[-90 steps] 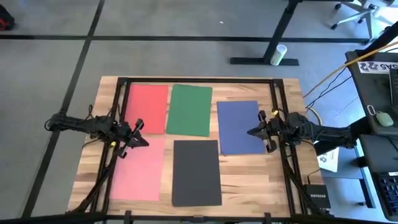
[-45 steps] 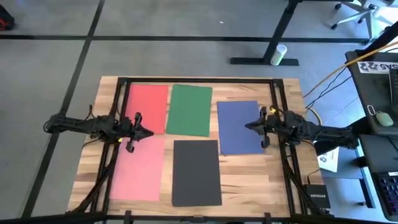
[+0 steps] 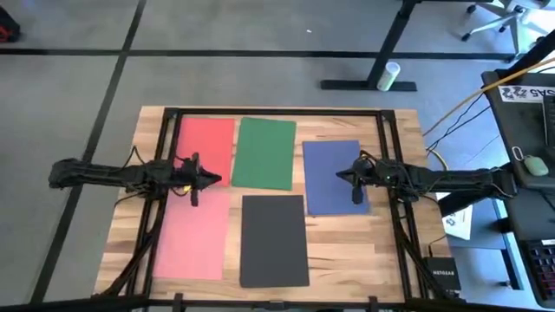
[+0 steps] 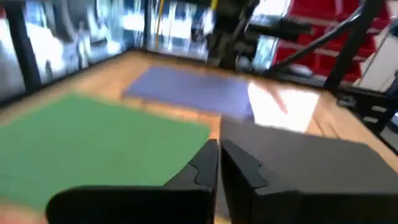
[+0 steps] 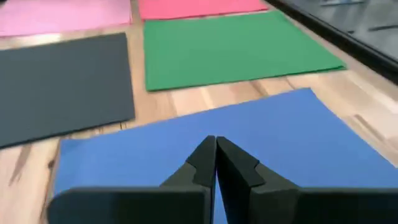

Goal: Organize paper
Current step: Return to Home Position

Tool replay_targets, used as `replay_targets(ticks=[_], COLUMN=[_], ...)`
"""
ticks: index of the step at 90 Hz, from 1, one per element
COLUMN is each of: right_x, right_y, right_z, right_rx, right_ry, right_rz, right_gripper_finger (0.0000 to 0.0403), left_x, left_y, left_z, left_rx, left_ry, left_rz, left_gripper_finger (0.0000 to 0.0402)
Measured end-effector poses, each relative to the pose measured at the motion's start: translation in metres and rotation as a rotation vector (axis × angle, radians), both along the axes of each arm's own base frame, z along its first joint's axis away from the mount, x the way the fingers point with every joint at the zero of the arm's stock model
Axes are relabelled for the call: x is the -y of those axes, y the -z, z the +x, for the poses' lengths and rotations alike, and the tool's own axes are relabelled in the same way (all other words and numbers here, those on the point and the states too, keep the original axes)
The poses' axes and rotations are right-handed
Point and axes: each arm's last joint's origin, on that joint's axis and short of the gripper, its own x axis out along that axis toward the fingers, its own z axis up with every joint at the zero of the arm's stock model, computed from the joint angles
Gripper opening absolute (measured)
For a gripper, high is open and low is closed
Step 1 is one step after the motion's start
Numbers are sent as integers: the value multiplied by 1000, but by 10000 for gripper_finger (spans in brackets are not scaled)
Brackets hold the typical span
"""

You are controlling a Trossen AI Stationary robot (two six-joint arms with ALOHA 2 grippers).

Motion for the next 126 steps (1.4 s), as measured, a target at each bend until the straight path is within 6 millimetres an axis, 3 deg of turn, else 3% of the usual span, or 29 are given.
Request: replay_targets(ticks=[43,68,95,126], right_x=[-4,-4,-1,-1], right_y=[-29,-29,-33,-33], right_z=[-18,-17,-21,-20], right_rx=[318,320,343,344], right_ry=[-92,-70,45,56], right_rz=[-103,-57,-119,-91], right_gripper_finger=[0,0,0,0], left_x=[13,10,10,11], left_y=[-10,-8,-11,-11], left_z=[-17,-14,-17,-17], left_rx=[118,90,131,133], left_ry=[123,10,14,27], left_rz=[35,7,41,12], left_gripper_finger=[0,0,0,0])
